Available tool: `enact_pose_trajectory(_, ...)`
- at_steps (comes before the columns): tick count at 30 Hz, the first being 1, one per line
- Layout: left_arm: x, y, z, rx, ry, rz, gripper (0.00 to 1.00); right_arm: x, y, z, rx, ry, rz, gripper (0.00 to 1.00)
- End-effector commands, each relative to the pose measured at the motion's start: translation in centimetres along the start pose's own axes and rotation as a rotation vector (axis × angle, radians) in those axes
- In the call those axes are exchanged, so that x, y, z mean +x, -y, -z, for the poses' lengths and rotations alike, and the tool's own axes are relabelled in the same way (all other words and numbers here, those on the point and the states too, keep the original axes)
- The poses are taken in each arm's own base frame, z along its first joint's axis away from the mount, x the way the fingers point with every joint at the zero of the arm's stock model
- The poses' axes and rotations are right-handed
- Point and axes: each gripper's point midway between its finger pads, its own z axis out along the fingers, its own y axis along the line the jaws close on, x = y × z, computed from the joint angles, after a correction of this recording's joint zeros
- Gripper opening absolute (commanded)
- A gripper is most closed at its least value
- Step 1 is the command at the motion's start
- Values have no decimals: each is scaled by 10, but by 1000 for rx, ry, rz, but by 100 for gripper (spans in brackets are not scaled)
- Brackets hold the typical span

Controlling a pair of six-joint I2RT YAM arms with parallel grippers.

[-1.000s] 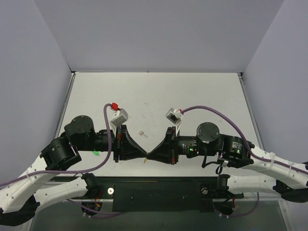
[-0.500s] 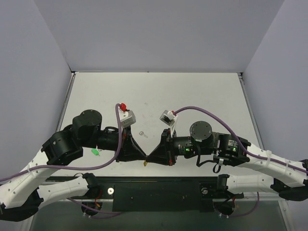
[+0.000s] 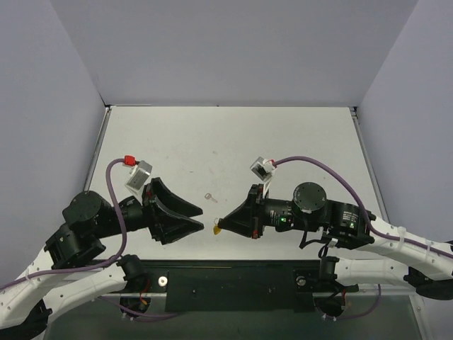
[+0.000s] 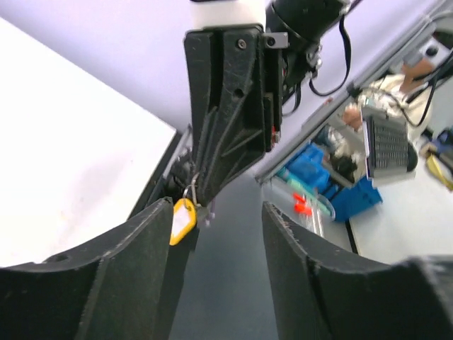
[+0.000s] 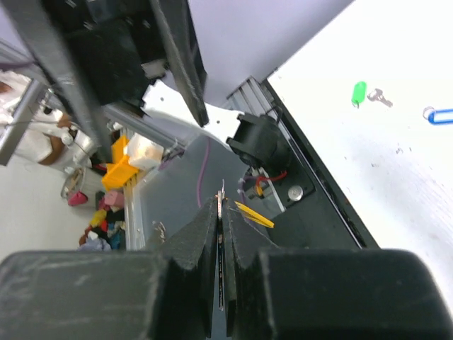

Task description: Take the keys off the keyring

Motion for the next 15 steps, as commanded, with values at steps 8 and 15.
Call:
enact_pose_trajectory(8,-40,10,0,135,337,134,50,-46,-32,3,-136,224,-40,0)
enact_pose_trajectory(15,-34,7,-6,144,318,152,41,-49,-34,3,-144,248,-45,0)
